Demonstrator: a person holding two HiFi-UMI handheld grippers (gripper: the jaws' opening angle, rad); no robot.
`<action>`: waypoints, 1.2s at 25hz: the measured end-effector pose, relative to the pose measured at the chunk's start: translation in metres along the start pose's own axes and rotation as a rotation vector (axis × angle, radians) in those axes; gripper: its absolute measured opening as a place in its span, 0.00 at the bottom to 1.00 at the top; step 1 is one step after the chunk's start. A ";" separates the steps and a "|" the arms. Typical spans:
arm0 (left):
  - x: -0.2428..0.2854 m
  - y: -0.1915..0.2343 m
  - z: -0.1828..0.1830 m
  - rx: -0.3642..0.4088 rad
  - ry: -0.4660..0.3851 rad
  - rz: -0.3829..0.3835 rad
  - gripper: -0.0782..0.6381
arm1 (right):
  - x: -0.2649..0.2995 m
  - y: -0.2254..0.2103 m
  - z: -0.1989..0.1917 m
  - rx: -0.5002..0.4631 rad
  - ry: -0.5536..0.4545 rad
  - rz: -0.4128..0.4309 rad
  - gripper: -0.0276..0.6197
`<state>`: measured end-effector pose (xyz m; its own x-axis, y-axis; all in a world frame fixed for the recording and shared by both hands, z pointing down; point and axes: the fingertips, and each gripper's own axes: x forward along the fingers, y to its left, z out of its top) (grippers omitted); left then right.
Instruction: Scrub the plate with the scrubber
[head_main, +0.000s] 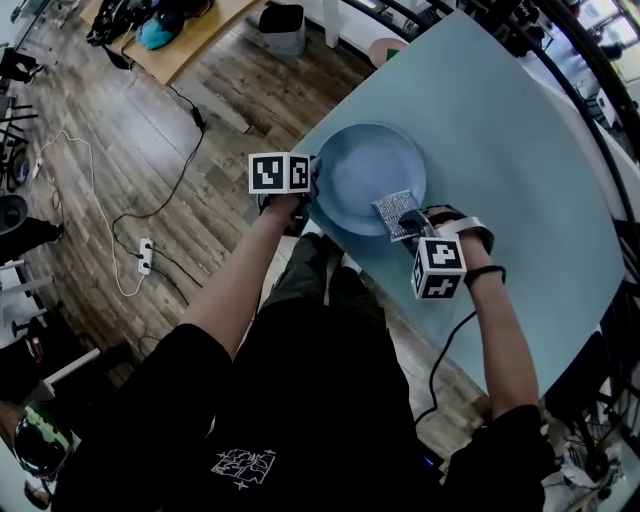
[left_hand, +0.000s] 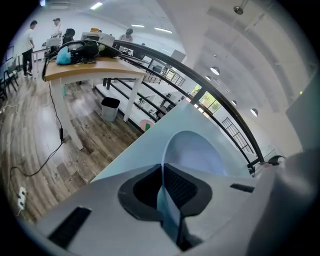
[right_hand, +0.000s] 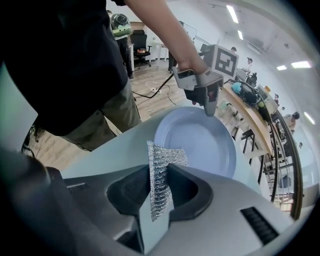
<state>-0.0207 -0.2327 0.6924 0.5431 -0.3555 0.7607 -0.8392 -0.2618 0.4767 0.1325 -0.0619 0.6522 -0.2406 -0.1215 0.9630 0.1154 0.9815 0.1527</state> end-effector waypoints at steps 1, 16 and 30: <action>0.000 0.001 -0.001 -0.003 0.000 0.005 0.14 | 0.000 0.004 0.004 -0.011 -0.007 0.009 0.18; 0.000 0.002 -0.003 -0.014 -0.001 0.027 0.14 | 0.030 -0.018 0.084 -0.149 -0.130 -0.049 0.18; -0.002 0.004 -0.003 0.009 0.012 0.024 0.14 | 0.054 -0.092 0.080 -0.077 -0.079 -0.209 0.18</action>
<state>-0.0253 -0.2308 0.6940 0.5221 -0.3514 0.7771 -0.8518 -0.2612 0.4542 0.0317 -0.1473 0.6725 -0.3417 -0.3056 0.8887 0.1275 0.9219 0.3660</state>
